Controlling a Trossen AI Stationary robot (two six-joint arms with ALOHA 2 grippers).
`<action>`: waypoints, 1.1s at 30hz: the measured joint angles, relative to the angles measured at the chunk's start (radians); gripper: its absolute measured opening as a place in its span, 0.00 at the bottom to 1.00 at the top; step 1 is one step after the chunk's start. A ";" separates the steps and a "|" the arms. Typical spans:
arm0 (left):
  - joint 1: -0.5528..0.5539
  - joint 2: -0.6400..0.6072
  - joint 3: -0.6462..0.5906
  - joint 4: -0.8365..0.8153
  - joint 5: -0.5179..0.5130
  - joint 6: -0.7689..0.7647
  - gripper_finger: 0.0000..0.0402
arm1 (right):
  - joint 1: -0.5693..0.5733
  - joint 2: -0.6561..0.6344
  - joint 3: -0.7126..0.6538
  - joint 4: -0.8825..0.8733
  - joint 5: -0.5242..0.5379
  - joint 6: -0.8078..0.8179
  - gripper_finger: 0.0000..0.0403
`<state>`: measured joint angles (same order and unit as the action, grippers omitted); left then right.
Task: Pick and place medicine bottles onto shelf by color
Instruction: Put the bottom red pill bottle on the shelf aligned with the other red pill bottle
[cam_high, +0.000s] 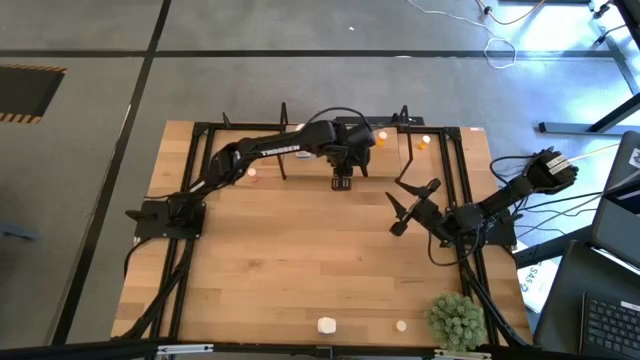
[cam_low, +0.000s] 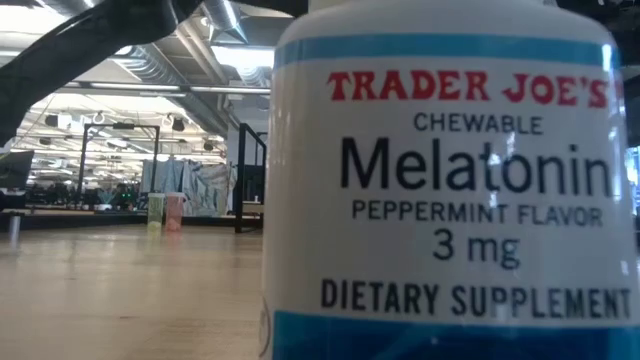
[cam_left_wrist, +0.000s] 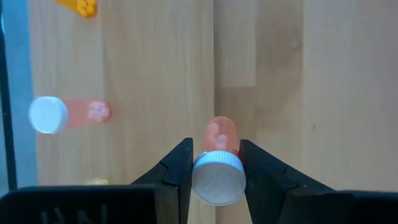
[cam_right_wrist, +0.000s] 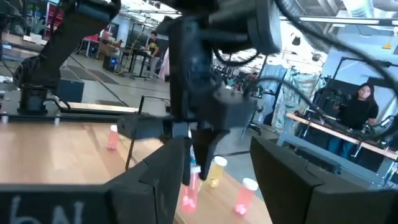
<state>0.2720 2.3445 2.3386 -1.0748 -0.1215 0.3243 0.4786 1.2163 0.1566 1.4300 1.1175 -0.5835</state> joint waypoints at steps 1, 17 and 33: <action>0.003 0.008 0.000 0.000 0.000 0.000 0.25 | 0.000 0.000 0.000 -0.001 0.000 0.000 0.47; 0.042 0.038 0.000 -0.007 -0.031 -0.028 0.25 | 0.000 0.000 0.000 -0.002 -0.002 0.000 0.47; 0.057 0.038 0.000 -0.032 0.025 0.000 0.25 | 0.000 0.000 0.000 -0.002 -0.003 0.000 0.47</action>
<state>0.3295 2.3825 2.3386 -1.1069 -0.0969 0.3246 0.4786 1.2167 0.1566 1.4281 1.1144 -0.5835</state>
